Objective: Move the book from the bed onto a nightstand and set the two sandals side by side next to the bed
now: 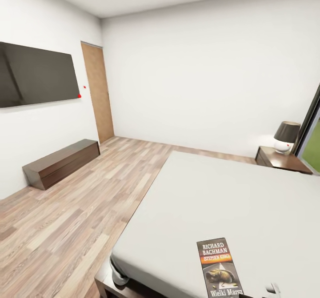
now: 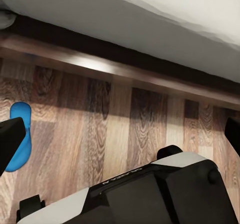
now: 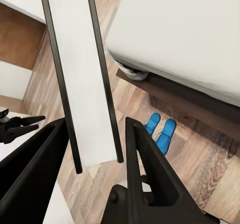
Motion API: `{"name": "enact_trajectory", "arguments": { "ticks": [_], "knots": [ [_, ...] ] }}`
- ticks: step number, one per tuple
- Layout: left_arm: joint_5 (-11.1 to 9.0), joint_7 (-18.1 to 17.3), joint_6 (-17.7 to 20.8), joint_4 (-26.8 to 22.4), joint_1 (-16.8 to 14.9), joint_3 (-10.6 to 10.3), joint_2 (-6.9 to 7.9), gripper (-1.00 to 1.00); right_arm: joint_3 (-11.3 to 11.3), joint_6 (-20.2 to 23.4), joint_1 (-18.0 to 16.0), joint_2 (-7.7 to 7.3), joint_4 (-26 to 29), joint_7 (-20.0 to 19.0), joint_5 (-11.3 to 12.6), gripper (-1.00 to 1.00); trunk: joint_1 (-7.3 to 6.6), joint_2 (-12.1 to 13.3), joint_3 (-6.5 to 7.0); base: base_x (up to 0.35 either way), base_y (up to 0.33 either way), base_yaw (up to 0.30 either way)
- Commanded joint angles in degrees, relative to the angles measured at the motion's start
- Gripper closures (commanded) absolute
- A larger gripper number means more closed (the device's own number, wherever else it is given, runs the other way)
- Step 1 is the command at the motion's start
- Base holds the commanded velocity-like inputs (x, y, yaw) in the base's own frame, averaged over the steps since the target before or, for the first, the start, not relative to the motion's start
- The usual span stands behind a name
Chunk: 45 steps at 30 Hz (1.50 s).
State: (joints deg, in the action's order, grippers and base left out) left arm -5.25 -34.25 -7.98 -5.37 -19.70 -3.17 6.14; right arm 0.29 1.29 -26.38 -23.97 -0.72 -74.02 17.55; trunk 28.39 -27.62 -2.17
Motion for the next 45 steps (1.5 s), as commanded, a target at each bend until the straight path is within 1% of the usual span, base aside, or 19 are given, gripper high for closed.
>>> {"name": "enact_trajectory", "arguments": {
  "ticks": [1, 45],
  "knots": [
    [-0.5, -0.2, -0.1, 0.1, -0.1, -0.4, 0.01, -1.0, 0.0, 0.1, -0.1, -0.02, -0.1, -0.2, 0.1, 1.0, 0.03, -0.1, -0.12, 0.0, 0.0, 0.248],
    [-0.5, -0.2, -0.1, 0.1, -0.1, -0.3, 0.01, -1.0, 0.0, 0.1, -0.1, -0.02, -0.1, 0.2, 0.1, 1.0, 0.03, -0.1, -0.12, 0.0, 0.0, 0.29]
  ]
}}
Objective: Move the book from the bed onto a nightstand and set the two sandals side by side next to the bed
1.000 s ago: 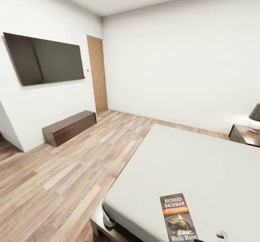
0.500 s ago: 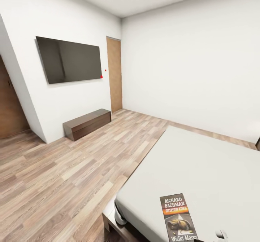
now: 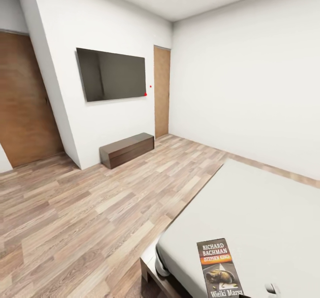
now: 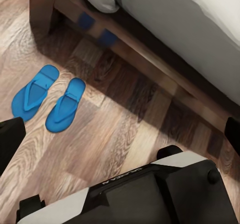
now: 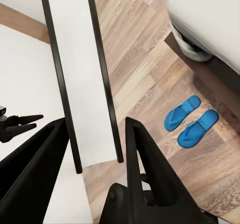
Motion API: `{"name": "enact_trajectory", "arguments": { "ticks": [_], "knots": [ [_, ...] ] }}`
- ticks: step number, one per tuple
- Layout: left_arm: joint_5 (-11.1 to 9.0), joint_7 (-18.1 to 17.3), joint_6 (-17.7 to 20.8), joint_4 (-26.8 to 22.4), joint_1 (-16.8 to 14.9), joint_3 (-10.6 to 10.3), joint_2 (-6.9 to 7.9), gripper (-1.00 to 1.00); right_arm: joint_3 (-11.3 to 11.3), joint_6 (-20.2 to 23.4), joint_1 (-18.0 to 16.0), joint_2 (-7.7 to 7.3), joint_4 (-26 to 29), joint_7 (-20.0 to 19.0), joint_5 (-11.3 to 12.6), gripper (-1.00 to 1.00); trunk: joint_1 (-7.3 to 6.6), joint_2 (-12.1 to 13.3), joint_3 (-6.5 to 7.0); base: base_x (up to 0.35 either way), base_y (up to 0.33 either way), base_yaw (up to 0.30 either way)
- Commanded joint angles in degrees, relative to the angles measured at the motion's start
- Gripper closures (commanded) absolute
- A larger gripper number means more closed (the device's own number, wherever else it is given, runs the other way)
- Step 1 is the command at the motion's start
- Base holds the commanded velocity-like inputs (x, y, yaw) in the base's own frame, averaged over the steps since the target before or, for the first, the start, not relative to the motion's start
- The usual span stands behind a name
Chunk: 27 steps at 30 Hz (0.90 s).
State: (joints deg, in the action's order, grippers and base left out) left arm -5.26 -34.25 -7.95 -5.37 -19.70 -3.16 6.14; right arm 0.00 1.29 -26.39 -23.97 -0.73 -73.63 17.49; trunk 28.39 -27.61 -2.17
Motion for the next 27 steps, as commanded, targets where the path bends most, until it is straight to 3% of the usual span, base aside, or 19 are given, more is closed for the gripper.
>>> {"name": "enact_trajectory", "arguments": {
  "ticks": [1, 9, 27],
  "knots": [
    [-0.5, -0.2, -0.1, 0.1, -0.1, -0.4, 0.01, -1.0, 0.3, 0.1, -0.1, -0.02, -0.1, -0.2, 0.2, 1.0, 0.03, -0.1, -0.12, 0.0, 0.0, 0.292],
    [-0.5, -0.2, -0.1, 0.1, -0.1, -0.4, 0.01, -1.0, 0.3, 0.1, 0.0, -0.02, -0.1, -0.2, 0.2, 1.0, 0.03, -0.1, -0.12, 0.0, 0.0, 0.251],
    [-0.5, -0.1, -0.1, 0.1, -0.1, -0.4, 0.01, -1.0, 0.3, 0.1, -0.1, -0.02, -0.1, -0.3, 0.2, 1.0, 0.03, -0.1, 0.49, 0.0, 0.0, 0.013]
  ]
}}
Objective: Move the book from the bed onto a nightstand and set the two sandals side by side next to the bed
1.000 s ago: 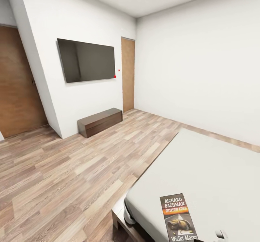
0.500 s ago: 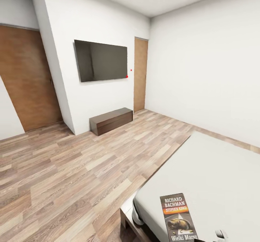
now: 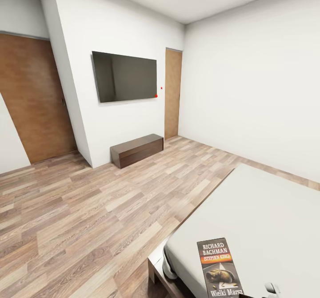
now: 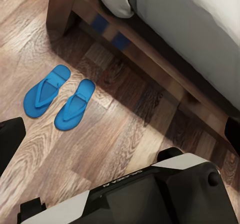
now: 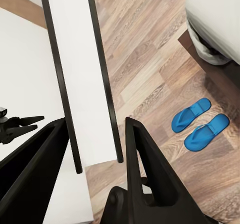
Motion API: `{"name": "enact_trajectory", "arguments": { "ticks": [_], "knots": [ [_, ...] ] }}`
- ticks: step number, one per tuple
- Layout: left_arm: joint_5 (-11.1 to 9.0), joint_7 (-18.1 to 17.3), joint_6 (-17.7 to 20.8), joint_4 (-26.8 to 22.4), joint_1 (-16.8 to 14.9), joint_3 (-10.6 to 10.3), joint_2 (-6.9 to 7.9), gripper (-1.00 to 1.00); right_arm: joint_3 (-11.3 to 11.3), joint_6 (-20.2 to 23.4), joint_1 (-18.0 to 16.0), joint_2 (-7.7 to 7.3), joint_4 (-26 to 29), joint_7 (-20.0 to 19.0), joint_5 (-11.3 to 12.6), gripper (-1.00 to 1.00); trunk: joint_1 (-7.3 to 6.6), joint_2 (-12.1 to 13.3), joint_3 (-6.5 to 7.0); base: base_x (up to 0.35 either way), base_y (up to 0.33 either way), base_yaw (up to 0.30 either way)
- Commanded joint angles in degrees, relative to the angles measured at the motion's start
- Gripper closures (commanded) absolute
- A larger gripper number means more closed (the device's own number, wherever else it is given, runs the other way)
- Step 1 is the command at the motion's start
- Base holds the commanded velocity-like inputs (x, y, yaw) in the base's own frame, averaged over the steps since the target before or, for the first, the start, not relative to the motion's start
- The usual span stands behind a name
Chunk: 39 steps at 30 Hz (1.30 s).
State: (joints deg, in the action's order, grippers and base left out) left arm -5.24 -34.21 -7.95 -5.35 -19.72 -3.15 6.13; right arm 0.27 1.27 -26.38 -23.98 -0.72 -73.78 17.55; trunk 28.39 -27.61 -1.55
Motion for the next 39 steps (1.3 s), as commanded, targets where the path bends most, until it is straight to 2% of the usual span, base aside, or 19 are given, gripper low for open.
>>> {"name": "enact_trajectory", "arguments": {
  "ticks": [1, 8, 39],
  "knots": [
    [-0.5, -0.2, -0.1, 0.1, -0.1, -0.4, 0.02, -1.0, 0.0, 0.1, -0.1, -0.01, -0.1, -0.3, 0.1, 1.0, 0.03, -0.1, -0.12, 0.0, 0.0, 0.0],
    [-0.5, -0.2, -0.2, 0.1, -0.1, -0.4, 0.02, -1.0, 0.0, 0.1, -0.1, -0.01, -0.1, -0.4, 0.1, 1.0, 0.03, -0.1, -0.11, 0.0, 0.0, 0.147],
    [-0.5, -0.2, -0.1, 0.1, -0.1, -0.4, 0.02, -1.0, 0.0, 0.1, -0.1, -0.01, -0.1, -0.2, 0.1, 1.0, 0.03, -0.1, -0.11, 0.0, 0.0, 0.273]
  ]
}}
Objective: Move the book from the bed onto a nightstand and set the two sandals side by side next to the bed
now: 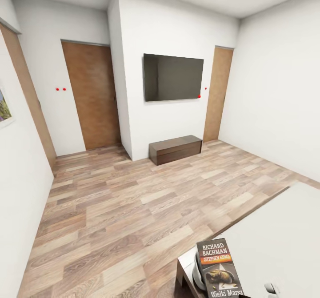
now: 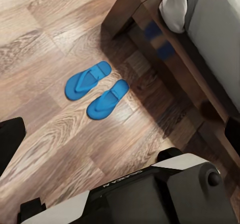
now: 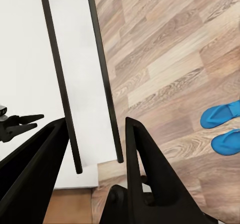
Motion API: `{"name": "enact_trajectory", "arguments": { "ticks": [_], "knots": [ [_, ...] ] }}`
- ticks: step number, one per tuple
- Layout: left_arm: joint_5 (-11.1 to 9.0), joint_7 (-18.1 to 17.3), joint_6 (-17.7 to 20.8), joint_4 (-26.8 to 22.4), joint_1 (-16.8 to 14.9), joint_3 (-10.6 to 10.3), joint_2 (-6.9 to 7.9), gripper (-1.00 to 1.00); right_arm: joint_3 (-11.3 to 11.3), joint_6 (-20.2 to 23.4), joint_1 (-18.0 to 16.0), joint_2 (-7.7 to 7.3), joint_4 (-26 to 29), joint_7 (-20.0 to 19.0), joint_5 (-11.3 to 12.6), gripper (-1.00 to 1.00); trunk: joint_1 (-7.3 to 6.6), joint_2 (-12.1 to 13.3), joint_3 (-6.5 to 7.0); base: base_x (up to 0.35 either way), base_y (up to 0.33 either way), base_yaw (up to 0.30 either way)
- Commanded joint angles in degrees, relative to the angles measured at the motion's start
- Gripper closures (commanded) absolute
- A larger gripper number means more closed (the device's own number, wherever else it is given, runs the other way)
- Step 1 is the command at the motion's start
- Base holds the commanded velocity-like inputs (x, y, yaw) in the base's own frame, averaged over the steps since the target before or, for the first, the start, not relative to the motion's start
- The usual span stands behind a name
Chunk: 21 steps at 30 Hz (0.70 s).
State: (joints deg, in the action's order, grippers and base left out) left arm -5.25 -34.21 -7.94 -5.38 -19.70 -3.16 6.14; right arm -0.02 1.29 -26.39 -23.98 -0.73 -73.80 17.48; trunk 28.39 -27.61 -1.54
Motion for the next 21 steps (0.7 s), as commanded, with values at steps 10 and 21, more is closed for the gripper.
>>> {"name": "enact_trajectory", "arguments": {
  "ticks": [10, 21],
  "knots": [
    [-0.6, -0.2, -0.1, 0.1, -0.1, -0.4, 0.01, -1.0, 0.3, 0.1, -0.1, -0.02, -0.1, -0.1, 0.2, 1.0, 0.03, -0.1, -0.12, 0.0, 0.0, 0.272],
    [-0.6, -0.2, -0.1, 0.1, -0.1, -0.4, 0.01, -1.0, 0.3, 0.1, -0.1, -0.02, -0.1, -0.1, 0.2, 1.0, 0.03, -0.1, -0.12, 0.0, 0.0, 0.272]
  ]
}}
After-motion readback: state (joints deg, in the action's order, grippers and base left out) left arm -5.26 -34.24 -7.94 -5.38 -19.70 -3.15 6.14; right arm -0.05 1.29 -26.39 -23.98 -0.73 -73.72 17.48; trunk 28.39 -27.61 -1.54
